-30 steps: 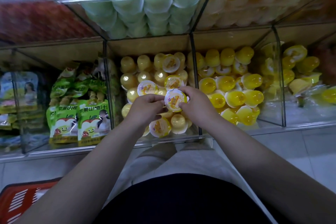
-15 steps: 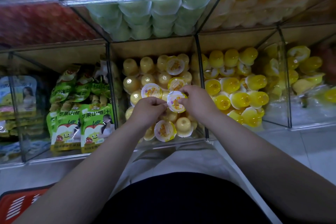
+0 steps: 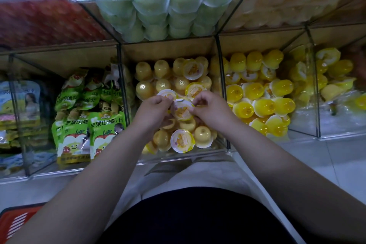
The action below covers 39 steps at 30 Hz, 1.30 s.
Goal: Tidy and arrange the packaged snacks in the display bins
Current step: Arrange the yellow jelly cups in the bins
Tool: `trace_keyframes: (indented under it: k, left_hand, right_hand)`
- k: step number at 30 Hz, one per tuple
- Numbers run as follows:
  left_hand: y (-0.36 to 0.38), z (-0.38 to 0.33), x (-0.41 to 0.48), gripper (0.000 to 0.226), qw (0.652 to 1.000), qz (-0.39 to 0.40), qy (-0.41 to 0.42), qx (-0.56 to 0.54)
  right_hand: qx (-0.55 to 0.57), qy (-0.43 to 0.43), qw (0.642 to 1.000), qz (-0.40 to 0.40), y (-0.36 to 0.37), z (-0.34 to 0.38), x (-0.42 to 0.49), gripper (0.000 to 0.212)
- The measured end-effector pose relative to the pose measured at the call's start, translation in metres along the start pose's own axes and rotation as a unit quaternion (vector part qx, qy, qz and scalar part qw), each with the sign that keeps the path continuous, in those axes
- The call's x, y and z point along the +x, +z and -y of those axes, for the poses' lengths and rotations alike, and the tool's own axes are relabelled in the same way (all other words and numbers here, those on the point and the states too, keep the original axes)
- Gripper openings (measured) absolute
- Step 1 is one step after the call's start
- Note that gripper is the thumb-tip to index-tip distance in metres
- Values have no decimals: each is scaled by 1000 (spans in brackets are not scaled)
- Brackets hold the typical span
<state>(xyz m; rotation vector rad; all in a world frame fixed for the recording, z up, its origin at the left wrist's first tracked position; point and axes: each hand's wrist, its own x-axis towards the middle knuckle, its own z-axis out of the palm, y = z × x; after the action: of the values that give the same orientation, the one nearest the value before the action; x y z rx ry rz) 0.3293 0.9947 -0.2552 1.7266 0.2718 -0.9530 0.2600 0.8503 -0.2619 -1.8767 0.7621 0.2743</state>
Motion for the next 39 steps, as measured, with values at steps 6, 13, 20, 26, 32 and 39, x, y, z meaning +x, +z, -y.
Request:
trace_keyframes:
  k: [6, 13, 20, 26, 32, 39]
  left_hand:
    - [-15, 1, -1, 12, 999, 0, 48, -17]
    - [-17, 26, -5, 49, 978, 10, 160, 134]
    - [-3, 34, -5, 59, 930, -17, 225, 291]
    - [4, 34, -1, 56, 921, -28, 230, 312]
    - [2, 20, -6, 49, 940, -36, 241, 238]
    - [18, -11, -29, 34, 981, 25, 152, -115]
  right_hand:
    - [-53, -117, 991, 33, 5, 10, -6, 29]
    - [-317, -293, 899, 80, 14, -7, -8, 6]
    - [-257, -242, 933, 70, 19, -27, -5, 12]
    - [-168, -204, 964, 5, 19, -18, -5, 17]
    - [-34, -131, 991, -16, 15, -11, -8, 17]
    - [186, -104, 975, -66, 8, 16, -22, 27]
